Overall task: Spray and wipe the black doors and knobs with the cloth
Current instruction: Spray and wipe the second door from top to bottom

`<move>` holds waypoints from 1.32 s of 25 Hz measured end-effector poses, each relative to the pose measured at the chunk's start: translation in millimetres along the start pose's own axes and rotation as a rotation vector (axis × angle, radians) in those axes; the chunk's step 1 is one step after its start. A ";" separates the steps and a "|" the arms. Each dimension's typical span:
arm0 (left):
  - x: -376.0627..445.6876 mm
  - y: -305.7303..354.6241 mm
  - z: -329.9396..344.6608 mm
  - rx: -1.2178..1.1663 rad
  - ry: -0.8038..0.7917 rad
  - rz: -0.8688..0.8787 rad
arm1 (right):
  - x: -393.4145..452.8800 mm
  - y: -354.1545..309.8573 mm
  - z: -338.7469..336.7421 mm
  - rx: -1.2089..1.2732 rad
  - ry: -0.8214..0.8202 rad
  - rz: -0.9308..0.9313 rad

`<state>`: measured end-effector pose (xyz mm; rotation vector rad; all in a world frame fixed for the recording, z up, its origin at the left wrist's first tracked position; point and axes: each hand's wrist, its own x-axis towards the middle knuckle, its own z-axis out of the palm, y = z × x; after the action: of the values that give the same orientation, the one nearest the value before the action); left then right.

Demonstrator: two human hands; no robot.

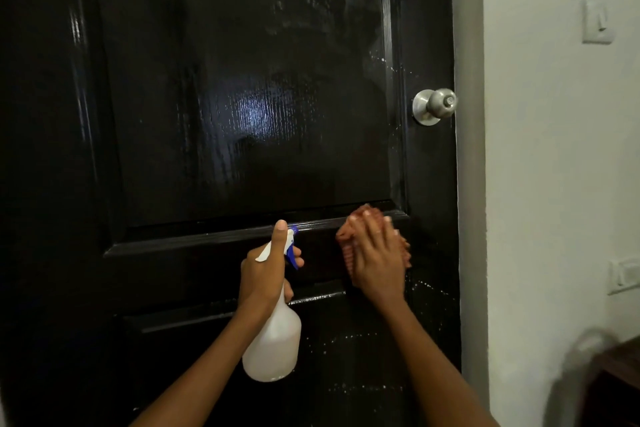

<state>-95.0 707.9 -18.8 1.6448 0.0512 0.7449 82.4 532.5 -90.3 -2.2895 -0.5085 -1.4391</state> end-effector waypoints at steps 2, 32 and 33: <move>-0.3 -2.0 1.4 -0.005 -0.001 -0.017 | 5.2 26.7 -10.2 -0.039 -0.040 0.049; 3.9 -1.1 -26.1 0.040 0.005 -0.074 | -2.4 -103.6 12.3 0.161 -0.199 -0.172; 3.0 0.3 -23.8 0.052 0.002 -0.072 | 2.2 -97.9 10.8 0.123 -0.194 -0.232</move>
<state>-104.5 729.9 -16.6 1.6829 0.1316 0.6951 43.1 622.3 -79.8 -2.3436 -0.9218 -1.2506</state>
